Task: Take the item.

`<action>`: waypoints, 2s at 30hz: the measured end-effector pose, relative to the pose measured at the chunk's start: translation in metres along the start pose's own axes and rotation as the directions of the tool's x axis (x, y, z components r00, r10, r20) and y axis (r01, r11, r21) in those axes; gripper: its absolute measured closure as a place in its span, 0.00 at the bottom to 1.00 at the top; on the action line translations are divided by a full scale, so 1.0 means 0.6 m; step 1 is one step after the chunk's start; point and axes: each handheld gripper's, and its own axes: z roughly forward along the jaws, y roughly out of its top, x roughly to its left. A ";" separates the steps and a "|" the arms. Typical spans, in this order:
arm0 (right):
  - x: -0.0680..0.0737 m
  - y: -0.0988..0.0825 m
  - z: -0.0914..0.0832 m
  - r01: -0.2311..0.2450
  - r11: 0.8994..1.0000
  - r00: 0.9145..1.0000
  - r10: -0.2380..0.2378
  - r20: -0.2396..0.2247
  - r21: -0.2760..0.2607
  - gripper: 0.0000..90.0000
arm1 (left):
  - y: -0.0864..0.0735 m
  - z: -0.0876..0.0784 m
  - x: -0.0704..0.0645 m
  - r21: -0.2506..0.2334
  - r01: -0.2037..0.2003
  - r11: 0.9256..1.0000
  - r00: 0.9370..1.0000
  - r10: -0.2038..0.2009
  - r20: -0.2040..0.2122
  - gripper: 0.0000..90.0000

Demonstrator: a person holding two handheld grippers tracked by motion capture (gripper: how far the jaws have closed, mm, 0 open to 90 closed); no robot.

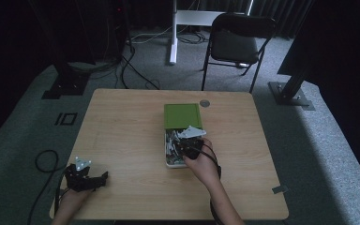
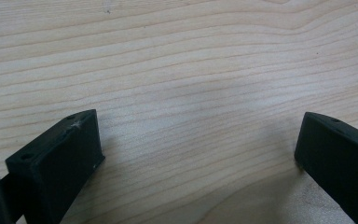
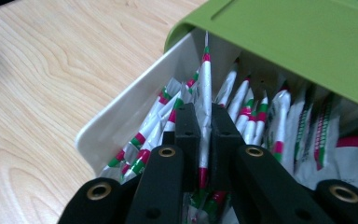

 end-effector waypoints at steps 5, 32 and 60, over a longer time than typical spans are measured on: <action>-0.005 0.006 -0.017 -0.021 0.999 1.000 0.021 -0.009 -0.027 0.94 | 0.000 0.000 0.000 0.000 0.000 1.000 1.000 0.000 0.000 0.01; -0.078 0.022 -0.118 -0.140 0.964 0.987 0.154 0.045 -0.224 0.96 | 0.000 0.000 0.000 0.001 0.000 1.000 1.000 0.000 0.000 0.01; -0.195 -0.101 -0.042 -0.369 0.908 0.901 0.402 0.163 -0.196 0.96 | 0.000 0.000 0.000 0.002 0.000 1.000 1.000 0.000 0.000 0.01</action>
